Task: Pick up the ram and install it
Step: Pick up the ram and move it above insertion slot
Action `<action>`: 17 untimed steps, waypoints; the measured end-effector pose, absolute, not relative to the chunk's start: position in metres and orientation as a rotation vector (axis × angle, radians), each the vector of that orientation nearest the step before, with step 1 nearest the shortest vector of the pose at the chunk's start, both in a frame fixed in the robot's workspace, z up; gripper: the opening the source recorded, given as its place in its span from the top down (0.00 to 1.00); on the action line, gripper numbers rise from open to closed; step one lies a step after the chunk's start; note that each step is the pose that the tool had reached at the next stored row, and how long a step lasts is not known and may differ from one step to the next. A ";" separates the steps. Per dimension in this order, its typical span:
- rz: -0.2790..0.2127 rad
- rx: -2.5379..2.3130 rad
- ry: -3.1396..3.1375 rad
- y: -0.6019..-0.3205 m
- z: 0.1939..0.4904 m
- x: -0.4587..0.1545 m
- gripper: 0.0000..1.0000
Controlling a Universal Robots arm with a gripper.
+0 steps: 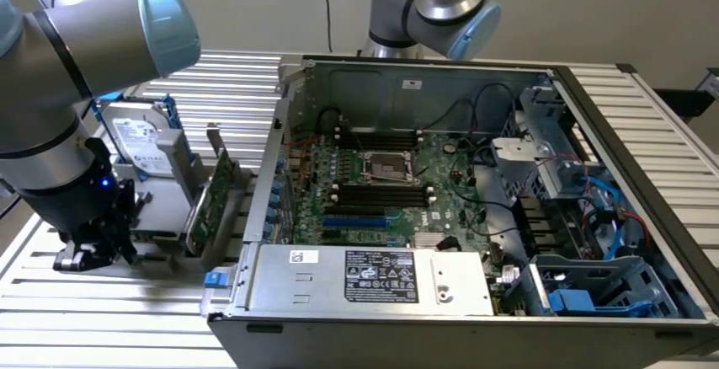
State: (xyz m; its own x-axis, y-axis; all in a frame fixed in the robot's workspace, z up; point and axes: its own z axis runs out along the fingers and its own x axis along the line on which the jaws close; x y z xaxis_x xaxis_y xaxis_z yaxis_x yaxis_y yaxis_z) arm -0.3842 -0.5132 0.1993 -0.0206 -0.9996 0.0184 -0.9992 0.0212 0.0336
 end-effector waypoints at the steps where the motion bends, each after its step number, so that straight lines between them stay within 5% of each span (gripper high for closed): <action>1: -0.017 2.172 -2.218 -0.513 0.199 -0.384 0.81; 3: -0.017 2.172 -2.218 -0.513 0.199 -0.384 0.87; 17: -0.018 2.172 -2.218 -0.513 0.204 -0.384 0.87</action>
